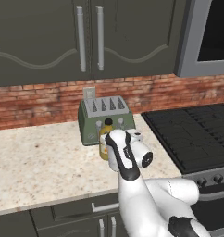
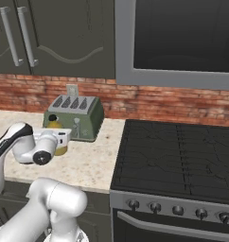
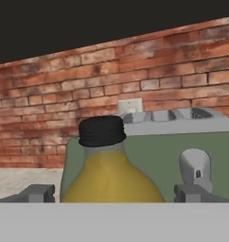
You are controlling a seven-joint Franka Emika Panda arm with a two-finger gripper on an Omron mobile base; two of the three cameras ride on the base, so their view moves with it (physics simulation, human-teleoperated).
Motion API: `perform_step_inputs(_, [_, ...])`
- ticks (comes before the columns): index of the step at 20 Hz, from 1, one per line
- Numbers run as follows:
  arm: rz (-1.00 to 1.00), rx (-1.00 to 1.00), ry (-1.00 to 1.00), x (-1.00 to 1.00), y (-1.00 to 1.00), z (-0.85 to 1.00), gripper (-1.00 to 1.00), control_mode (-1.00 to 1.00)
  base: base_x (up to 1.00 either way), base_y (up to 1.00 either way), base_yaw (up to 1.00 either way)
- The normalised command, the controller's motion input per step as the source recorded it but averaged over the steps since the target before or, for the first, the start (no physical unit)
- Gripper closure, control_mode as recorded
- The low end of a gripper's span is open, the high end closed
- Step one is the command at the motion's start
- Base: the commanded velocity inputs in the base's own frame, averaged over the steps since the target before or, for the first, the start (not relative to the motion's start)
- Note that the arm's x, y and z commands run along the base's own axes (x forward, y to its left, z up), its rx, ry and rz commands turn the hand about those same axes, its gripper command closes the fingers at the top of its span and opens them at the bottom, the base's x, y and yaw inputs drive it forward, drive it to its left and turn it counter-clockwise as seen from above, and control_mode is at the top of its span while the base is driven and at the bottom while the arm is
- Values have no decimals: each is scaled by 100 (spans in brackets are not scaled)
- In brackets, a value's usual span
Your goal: Move the drinks to the dining counter.
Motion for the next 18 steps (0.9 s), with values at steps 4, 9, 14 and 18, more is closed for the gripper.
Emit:
perform_step_inputs(4, [-4,0,0,1,0,0,-100,-100,0,0,0])
perform_step_inputs(9, [-4,0,0,6,0,0,-100,-100,0,0,0])
perform_step_inputs(14, [-5,0,0,4,0,0,-100,-100,0,0,0])
perform_step_inputs(18, [-5,0,0,2,0,0,-100,-100,0,0,0])
